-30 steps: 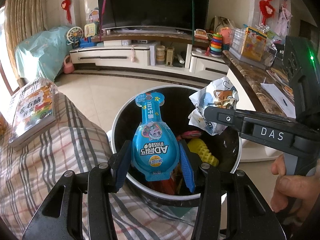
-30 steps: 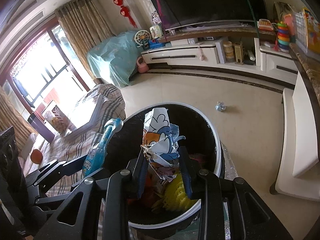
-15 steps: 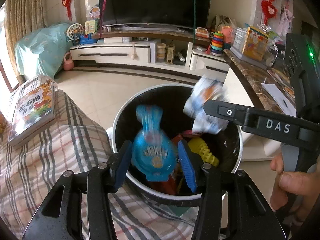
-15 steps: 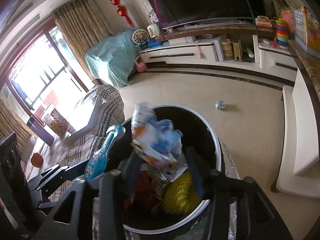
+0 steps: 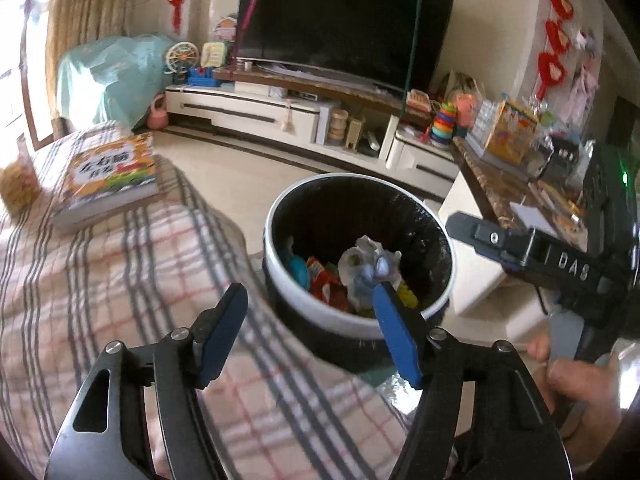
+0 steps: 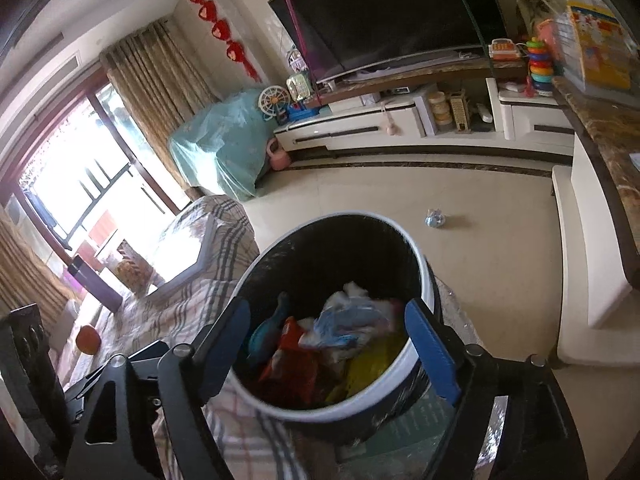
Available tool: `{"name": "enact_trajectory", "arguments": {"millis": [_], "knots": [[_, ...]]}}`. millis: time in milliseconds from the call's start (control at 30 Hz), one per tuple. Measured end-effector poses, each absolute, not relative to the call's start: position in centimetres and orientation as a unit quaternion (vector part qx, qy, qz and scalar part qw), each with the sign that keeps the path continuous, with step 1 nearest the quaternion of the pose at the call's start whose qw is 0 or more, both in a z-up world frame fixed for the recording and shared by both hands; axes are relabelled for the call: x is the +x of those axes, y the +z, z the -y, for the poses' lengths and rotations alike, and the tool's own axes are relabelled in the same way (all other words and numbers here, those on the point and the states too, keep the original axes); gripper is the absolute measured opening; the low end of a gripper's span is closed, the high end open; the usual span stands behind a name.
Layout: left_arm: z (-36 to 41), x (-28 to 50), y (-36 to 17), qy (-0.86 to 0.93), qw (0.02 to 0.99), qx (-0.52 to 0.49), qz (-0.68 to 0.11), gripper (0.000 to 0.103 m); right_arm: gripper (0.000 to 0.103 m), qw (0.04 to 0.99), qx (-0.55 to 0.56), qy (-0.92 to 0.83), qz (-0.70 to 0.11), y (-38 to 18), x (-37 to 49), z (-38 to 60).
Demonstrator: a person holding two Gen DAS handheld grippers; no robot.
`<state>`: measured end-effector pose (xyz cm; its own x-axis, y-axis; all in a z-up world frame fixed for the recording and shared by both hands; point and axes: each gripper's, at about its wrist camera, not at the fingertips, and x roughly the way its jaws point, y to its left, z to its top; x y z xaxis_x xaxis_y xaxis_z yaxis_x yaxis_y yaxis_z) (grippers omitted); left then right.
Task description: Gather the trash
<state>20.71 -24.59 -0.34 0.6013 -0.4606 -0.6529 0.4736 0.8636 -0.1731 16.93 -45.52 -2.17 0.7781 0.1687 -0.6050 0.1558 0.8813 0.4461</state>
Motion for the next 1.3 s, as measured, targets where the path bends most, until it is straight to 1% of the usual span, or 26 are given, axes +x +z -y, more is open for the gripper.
{"name": "enact_trajectory", "arguments": {"millis": [33,100,200,333,400,467,533,567,600,633,667,700,767,867,1100,1300], "knots": [[24.1,20.1,-0.3,-0.26,0.896,0.004,-0.36,0.069,0.083,0.913,0.244,0.004,-0.328,-2.2,16.1,45.0],[22.8,18.8,-0.3,-0.253,0.9,-0.008,-0.353,0.073,0.083,0.917,0.239,0.002,-0.32,-2.0,14.9,44.2],[20.9,16.9,-0.3,-0.243,0.907,-0.017,-0.344,0.075,0.084,0.924,0.227,-0.001,-0.306,-1.8,12.9,42.7],[18.9,14.9,-0.3,-0.225,0.915,-0.029,-0.333,0.078,0.089,0.935,0.208,-0.009,-0.286,-1.3,10.3,40.9],[18.0,14.0,-0.1,-0.216,0.92,-0.033,-0.326,0.082,0.092,0.94,0.199,-0.014,-0.277,-1.0,9.4,40.3],[17.5,13.2,0.4,-0.211,0.924,-0.032,-0.317,0.082,0.097,0.943,0.188,-0.019,-0.272,-0.6,8.7,39.7],[17.2,12.1,1.0,-0.206,0.931,-0.029,-0.301,0.083,0.1,0.948,0.175,-0.023,-0.263,0.0,7.8,39.0],[16.8,11.5,1.2,-0.204,0.934,-0.027,-0.291,0.085,0.1,0.952,0.167,-0.025,-0.257,0.6,7.3,38.8],[16.7,10.9,1.6,-0.2,0.939,-0.026,-0.279,0.091,0.1,0.954,0.161,-0.027,-0.25,1.0,7.1,38.6],[16.4,10.1,1.9,-0.195,0.945,-0.023,-0.262,0.094,0.101,0.959,0.152,-0.031,-0.238,1.6,6.5,38.3],[16.0,9.5,2.1,-0.188,0.951,-0.02,-0.245,0.101,0.103,0.963,0.143,-0.036,-0.227,2.1,6.0,37.9],[15.9,8.8,2.3,-0.178,0.957,-0.014,-0.229,0.103,0.103,0.967,0.133,-0.042,-0.215,2.5,5.5,37.6],[15.7,7.6,2.4,-0.153,0.967,0.003,-0.203,0.103,0.103,0.974,0.106,-0.061,-0.192,3.0,4.4,36.8],[15.3,6.7,1.9,-0.139,0.971,0.013,-0.193,0.103,0.103,0.977,0.082,-0.085,-0.177,2.5,3.4,36.0],[14.8,5.4,1.1,-0.121,0.975,0.014,-0.186,0.103,0.103,0.975,0.095,-0.085,-0.18,0.4,2.3,35.2],[14.3,4.2,1.1,-0.117,0.977,0.006,-0.177,0.103,0.103,0.977,0.09,-0.084,-0.173,0.1,1.1,34.6]]}}
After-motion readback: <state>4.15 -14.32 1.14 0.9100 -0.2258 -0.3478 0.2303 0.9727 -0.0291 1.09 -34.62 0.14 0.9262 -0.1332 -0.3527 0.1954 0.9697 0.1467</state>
